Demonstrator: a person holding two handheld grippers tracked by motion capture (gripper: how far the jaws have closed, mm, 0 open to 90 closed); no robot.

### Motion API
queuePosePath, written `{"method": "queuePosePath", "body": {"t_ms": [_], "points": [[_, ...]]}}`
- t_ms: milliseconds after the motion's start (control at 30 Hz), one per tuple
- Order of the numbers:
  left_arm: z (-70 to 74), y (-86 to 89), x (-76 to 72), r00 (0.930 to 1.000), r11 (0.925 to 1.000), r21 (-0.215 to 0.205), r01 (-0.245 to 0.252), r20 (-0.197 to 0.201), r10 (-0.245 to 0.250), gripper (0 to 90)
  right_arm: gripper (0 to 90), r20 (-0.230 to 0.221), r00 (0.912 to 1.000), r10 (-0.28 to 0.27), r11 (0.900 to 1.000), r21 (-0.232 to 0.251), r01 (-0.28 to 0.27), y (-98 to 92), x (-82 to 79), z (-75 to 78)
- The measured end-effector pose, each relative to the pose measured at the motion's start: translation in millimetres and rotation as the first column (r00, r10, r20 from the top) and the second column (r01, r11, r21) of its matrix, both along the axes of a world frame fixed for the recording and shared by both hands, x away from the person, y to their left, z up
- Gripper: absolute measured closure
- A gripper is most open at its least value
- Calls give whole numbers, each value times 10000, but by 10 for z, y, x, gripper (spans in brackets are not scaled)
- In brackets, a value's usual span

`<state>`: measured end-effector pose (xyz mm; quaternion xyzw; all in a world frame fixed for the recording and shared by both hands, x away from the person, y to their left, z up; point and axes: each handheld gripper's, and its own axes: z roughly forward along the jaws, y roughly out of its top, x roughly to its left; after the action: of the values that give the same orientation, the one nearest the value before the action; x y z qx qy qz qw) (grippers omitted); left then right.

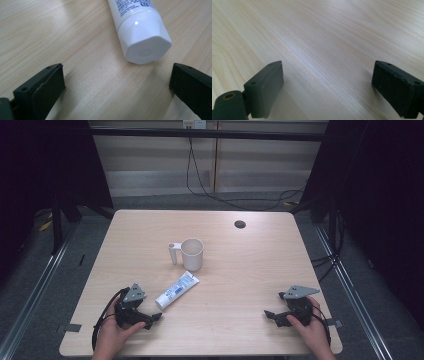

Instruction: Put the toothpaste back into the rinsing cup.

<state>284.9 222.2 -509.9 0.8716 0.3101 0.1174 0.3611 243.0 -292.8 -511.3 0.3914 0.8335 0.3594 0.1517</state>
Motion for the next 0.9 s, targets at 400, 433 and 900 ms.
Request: {"method": "queuePosePath", "body": {"t_ms": [400, 433, 900], "points": [[141, -54, 50, 9963, 9953, 954, 155, -854, -73, 88, 99, 13, 10000, 9, 10000, -3, -9, 0, 0, 0], [175, -60, 61, 9941, 9940, 1069, 227, -1082, -111, 155, 99, 15, 10000, 11, 10000, -5, -11, -1, 0, 0], [605, -363, 307, 9605, 9605, 2561, 1089, -2759, -353, 196, 99, -3, 10000, 3, 10000, 9, -3, -1, 0, 0]]}}
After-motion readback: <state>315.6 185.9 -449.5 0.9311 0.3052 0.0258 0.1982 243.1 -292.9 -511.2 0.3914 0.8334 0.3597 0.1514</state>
